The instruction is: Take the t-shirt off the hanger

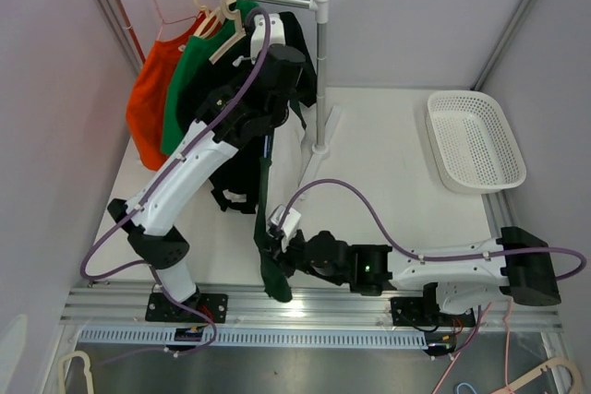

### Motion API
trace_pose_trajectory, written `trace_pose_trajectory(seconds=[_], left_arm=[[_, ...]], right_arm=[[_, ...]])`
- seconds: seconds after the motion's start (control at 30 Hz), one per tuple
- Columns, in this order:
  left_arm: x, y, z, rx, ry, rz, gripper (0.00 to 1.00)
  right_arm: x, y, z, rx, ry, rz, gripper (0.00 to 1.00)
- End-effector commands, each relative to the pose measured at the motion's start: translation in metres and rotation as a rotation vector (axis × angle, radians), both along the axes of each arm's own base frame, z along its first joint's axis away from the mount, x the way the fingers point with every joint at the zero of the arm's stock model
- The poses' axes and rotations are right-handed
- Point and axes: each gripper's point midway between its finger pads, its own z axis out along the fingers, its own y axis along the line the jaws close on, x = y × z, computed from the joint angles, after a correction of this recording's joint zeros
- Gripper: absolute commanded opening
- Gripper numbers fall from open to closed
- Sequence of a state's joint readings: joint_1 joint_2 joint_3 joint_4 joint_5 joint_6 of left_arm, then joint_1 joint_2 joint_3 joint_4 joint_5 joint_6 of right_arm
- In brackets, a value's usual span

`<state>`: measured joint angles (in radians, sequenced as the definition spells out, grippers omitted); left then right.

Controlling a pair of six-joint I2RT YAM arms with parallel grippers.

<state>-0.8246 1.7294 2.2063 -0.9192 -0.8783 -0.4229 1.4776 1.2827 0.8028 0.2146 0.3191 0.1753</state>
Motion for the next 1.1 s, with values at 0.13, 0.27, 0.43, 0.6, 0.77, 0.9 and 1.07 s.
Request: trace_pose_trajectory(seconds=[0.13, 0.27, 0.43, 0.6, 0.77, 0.9, 1.07], left_arm=[[0.005, 0.022, 0.086, -0.127, -0.232, 0.081, 0.01], [0.008, 0.024, 0.079, -0.094, -0.231, 0.088, 0.01], [0.012, 0.02, 0.035, -0.082, -0.141, 0.107, 0.01], [0.019, 0.014, 0.011, -0.091, -0.114, 0.11, 0.01], [0.029, 0.004, -0.006, -0.073, -0.085, 0.109, 0.01], [0.032, -0.001, -0.021, -0.064, -0.054, 0.106, 0.01], [0.033, -0.002, -0.033, -0.065, -0.037, 0.107, 0.01]], right_arm=[[-0.045, 0.01, -0.033, -0.082, 0.114, 0.164, 0.0], [-0.054, 0.007, -0.014, -0.06, 0.072, 0.2, 0.0], [-0.067, -0.001, 0.033, -0.028, -0.01, 0.213, 0.0], [-0.088, -0.003, 0.08, -0.007, -0.08, 0.257, 0.0], [-0.117, -0.008, 0.094, -0.039, -0.158, 0.302, 0.0], [-0.124, -0.013, 0.103, -0.035, -0.185, 0.309, 0.0], [-0.125, -0.026, 0.134, -0.002, -0.247, 0.336, 0.0]])
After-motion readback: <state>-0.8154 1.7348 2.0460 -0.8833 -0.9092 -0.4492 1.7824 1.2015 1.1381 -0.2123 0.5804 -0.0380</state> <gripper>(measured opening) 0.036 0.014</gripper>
